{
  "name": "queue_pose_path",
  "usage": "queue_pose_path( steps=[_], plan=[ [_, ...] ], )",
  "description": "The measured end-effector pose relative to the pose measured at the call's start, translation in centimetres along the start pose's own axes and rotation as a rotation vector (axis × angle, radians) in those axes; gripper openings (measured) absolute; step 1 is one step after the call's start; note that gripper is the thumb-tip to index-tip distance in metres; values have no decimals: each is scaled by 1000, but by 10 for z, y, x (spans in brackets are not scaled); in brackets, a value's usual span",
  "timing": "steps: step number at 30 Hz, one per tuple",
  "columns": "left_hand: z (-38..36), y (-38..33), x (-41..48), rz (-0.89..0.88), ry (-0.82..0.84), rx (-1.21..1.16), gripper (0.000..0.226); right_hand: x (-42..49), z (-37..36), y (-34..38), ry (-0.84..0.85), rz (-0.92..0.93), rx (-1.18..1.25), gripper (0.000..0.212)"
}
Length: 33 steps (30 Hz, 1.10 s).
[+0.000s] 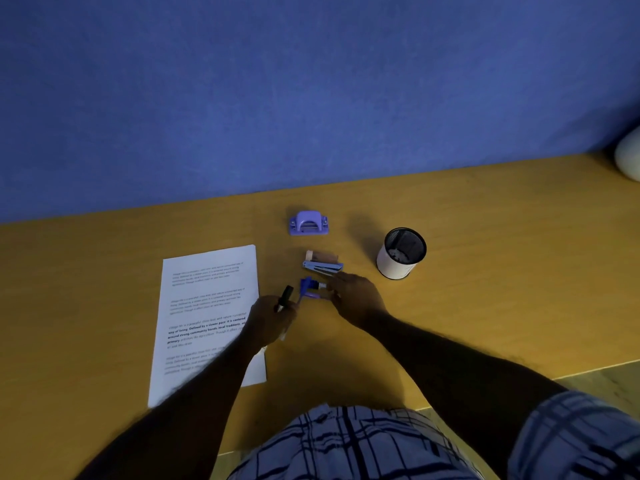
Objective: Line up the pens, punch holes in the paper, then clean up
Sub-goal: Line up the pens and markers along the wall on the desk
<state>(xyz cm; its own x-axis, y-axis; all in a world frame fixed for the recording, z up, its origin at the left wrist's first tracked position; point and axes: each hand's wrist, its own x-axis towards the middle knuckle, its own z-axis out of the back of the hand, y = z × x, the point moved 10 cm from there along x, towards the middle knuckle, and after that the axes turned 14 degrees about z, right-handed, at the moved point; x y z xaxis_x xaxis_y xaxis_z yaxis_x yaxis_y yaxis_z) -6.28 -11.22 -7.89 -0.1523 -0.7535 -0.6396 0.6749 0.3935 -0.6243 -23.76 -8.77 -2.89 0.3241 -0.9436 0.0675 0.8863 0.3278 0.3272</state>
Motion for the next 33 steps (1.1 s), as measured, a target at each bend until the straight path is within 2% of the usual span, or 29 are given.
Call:
queue_pose_path(
  steps=[5, 11, 14, 17, 20, 23, 28, 33],
  plan=[
    [6, 6, -5, 5, -8, -110, 23, -8, -32, 0, 251, 6, -85, 32],
    [10, 14, -8, 57, -22, -216, 19, -6, -43, -3, 313, -95, -46, 21],
    [11, 14, -11, 54, -8, -250, 20, -13, -48, -2, 359, -143, 33, 23],
    [11, 11, -12, 37, 2, -236, 17, -21, -46, -4, 239, -288, 269, 15],
    [10, 6, -16, 8, -6, -207, 16, -25, -40, 2, 96, -405, 531, 19],
    [7, -3, -20, -27, 23, -211, 12, -25, -29, 13, -84, -495, 784, 8],
    [0, -24, -28, -108, 70, -173, 14, -31, -22, 25, -313, -751, 1211, 13],
    [-9, -57, -36, -210, 103, -176, 6, -35, -6, 21, -433, -822, 1276, 20]
  ],
)
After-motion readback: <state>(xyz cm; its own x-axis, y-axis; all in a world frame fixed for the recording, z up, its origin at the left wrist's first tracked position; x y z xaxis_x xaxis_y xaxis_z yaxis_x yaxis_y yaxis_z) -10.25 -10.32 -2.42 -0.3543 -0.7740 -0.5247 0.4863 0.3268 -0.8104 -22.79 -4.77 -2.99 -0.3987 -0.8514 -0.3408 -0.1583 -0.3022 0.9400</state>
